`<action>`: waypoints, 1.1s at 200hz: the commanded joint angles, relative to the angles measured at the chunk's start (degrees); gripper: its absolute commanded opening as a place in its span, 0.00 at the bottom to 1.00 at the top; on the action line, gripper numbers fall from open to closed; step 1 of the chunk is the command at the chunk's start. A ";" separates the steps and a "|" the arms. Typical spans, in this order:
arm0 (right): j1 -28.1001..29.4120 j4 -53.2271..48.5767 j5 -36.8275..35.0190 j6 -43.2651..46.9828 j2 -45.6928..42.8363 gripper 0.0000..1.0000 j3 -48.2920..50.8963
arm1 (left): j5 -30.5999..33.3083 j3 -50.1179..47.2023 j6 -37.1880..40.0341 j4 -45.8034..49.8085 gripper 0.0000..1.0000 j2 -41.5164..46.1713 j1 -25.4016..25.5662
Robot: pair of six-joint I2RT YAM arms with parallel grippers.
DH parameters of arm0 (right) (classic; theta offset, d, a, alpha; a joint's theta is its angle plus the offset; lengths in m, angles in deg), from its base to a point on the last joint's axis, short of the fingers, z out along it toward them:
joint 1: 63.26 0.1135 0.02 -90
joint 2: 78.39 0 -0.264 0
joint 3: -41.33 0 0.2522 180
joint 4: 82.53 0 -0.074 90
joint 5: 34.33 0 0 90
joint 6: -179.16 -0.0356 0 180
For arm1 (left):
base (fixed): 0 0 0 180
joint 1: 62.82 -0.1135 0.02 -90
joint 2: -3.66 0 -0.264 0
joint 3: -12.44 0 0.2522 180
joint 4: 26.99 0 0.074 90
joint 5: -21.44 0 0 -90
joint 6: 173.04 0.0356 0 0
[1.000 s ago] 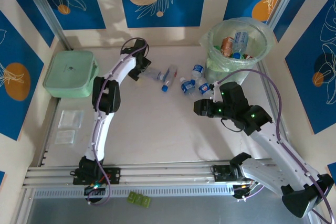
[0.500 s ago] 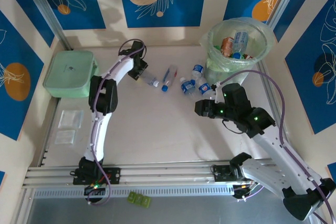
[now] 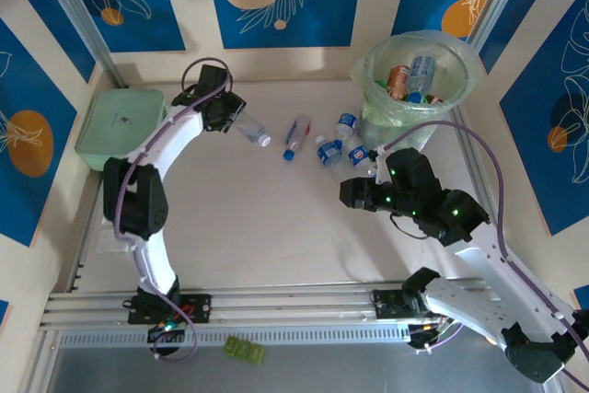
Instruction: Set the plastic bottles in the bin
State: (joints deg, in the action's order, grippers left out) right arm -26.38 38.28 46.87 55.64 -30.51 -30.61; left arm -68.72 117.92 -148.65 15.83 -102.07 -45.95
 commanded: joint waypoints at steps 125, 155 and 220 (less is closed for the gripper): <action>2.14 21.73 20.78 -5.72 1.01 0.76 -1.62 | -43.80 -37.09 -11.80 -81.97 0.54 27.23 8.53; 2.49 26.80 23.30 -6.14 0.77 0.86 -0.56 | -44.75 -37.93 -8.11 -79.31 0.54 31.17 11.13; 3.12 42.10 32.04 -10.76 4.42 0.95 1.29 | -43.31 -37.41 3.14 -67.17 0.52 37.52 17.32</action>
State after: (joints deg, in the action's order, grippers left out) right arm -24.17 69.86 72.14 48.14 -27.56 -30.59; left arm -111.84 80.42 -151.03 -54.92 -66.42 -30.11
